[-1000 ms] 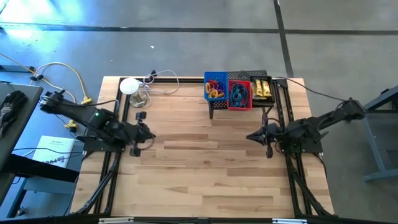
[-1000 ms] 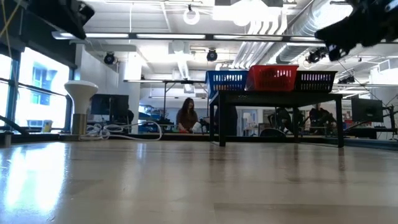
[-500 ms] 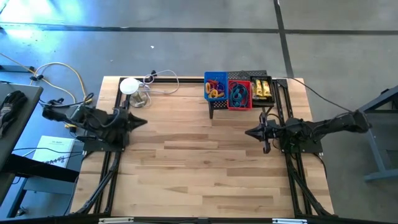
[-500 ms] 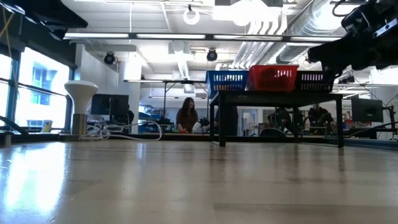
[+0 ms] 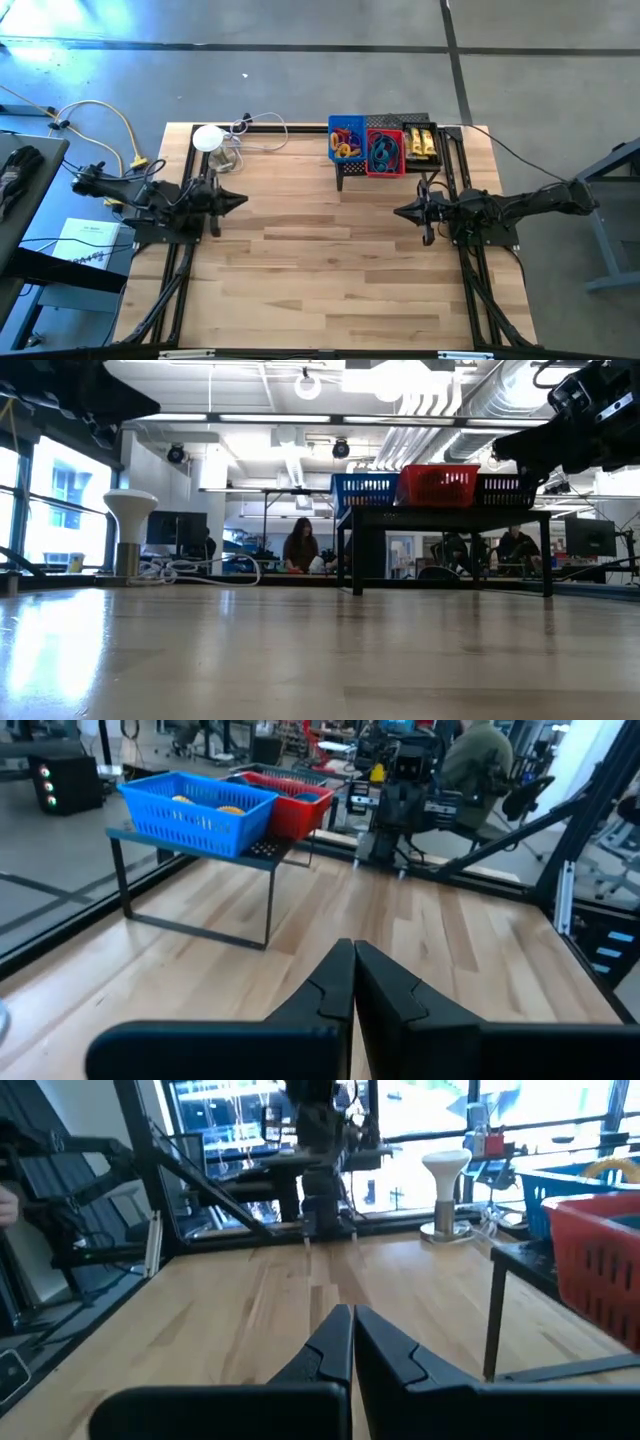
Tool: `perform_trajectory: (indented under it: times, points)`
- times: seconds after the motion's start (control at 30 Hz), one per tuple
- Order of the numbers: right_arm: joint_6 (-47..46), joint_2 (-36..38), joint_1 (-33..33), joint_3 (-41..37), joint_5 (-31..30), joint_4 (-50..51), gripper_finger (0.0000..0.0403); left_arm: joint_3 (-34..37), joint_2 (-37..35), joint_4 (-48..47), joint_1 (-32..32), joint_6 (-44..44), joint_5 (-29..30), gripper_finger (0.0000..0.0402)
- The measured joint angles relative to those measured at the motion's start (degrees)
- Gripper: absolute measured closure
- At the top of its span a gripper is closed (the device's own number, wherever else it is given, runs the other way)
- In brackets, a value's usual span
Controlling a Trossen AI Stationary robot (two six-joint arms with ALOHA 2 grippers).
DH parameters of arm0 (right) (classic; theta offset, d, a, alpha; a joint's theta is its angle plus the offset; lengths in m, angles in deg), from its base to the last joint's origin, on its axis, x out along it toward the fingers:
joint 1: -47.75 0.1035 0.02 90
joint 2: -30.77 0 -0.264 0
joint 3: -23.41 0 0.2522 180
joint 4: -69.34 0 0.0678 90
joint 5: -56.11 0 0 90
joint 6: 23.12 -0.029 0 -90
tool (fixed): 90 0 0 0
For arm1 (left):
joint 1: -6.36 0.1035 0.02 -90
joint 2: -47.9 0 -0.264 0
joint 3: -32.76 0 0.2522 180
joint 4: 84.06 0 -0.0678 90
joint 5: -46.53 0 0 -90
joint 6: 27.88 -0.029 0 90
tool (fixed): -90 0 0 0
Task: Pick & Place Office Desk Supplies
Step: Return to Home Position
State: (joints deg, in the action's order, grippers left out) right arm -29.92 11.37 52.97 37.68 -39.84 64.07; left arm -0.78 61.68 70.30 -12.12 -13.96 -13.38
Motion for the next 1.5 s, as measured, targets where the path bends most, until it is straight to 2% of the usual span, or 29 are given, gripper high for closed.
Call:
perform_trajectory:
  times: [0.17,0.3,0.67,0.73,0.83,0.93,1.17,1.5]
  points:
    - [2.8,3.6,0.0,0.9,3.1,1.1,0.0401,0.6,-0.1,0.5,-0.1,1.7,0.0,0.0399]
    - [2.7,8.4,0.0,0.9,3.7,5.9,0.0401,0.6,-0.1,0.4,-0.1,3.5,-0.4,0.0399]
    - [3.0,19.2,0.0,0.9,6.4,18.1,0.0401,0.6,0.0,2.5,-0.1,0.5,-1.5,0.0399]
    - [4.3,19.0,0.0,1.0,5.3,19.3,0.0401,0.6,-0.4,2.5,-0.1,-0.4,-1.5,0.0399]
    - [4.9,18.7,0.0,1.0,0.4,19.0,0.0401,0.6,-1.5,2.4,-0.1,-1.8,-1.5,0.0399]
    - [2.3,17.2,0.0,1.1,-2.5,19.2,0.0401,0.6,-3.4,2.0,-0.1,-2.7,-1.5,0.0399]
    - [0.8,15.9,0.0,1.1,-2.5,19.3,0.0401,1.3,-8.4,-4.2,-0.1,-2.7,-3.5,0.0399]
    - [0.8,15.7,0.0,1.1,-2.5,19.5,0.0401,11.3,-10.8,3.5,-0.1,-8.9,-16.7,0.0399]
